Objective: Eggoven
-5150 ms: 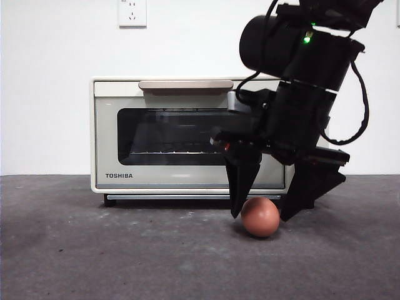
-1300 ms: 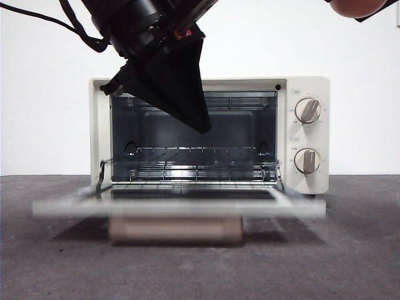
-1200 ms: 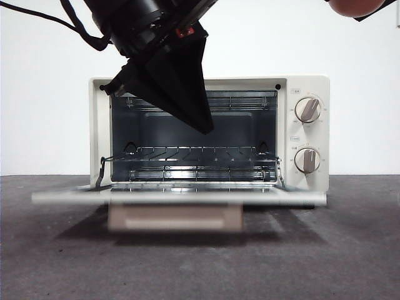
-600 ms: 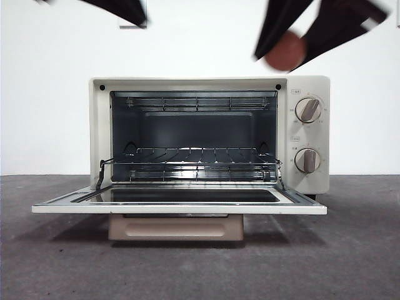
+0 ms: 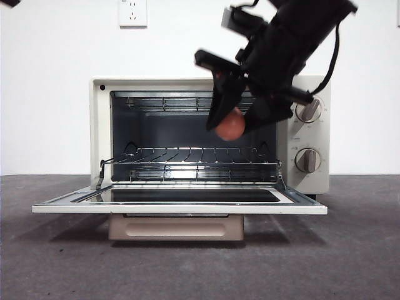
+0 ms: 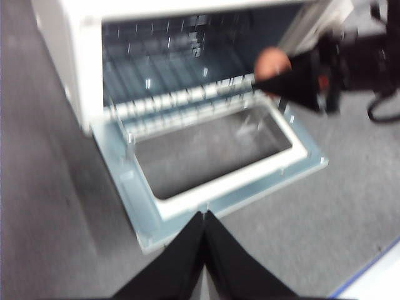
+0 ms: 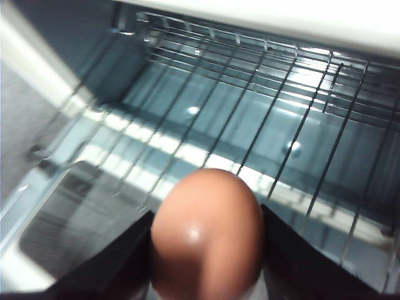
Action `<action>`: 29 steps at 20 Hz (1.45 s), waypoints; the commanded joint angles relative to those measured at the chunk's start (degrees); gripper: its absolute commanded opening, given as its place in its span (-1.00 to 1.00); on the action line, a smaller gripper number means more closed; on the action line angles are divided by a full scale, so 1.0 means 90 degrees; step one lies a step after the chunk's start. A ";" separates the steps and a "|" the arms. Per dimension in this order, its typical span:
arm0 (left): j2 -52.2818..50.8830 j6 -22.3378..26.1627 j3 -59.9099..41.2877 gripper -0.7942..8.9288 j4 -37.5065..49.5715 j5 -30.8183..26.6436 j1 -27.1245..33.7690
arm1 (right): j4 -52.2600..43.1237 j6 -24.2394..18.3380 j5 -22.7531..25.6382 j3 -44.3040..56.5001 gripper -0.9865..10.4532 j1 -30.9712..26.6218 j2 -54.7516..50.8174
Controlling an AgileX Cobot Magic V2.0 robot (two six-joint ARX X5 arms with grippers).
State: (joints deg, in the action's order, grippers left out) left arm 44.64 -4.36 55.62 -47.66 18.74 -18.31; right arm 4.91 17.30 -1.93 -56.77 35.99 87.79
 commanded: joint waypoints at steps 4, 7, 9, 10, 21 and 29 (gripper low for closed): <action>-0.0185 0.0083 -0.0121 -0.82 -0.0095 0.0068 0.0010 | -0.0743 0.0153 0.0114 -0.0080 -0.82 -0.0002 0.0444; -0.0226 0.0080 -0.0121 -0.82 -0.0090 0.0068 0.0007 | -0.0940 0.0158 0.0136 -0.0080 -0.82 -0.0012 0.0634; -0.0226 0.0078 -0.0121 -0.82 -0.0097 0.0068 0.0010 | -0.0974 0.0160 0.0223 -0.0080 -0.82 -0.0019 0.0770; -0.0226 0.0078 -0.0121 -0.82 -0.0095 0.0068 0.0010 | -0.1018 0.0158 0.0223 -0.0080 -0.82 -0.0019 0.0826; -0.0226 0.0080 -0.0121 -0.82 -0.0121 0.0068 0.0010 | -0.1020 0.0165 0.0410 -0.0078 -0.82 -0.0017 0.1122; -0.0226 0.0104 -0.0121 -0.82 -0.0136 0.0068 0.0010 | -0.1059 0.0185 0.0556 -0.0080 -0.34 0.0075 0.1107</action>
State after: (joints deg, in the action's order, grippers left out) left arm 42.35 -3.97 54.13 -49.30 19.31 -18.13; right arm -4.47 18.35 3.05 -56.86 36.01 96.47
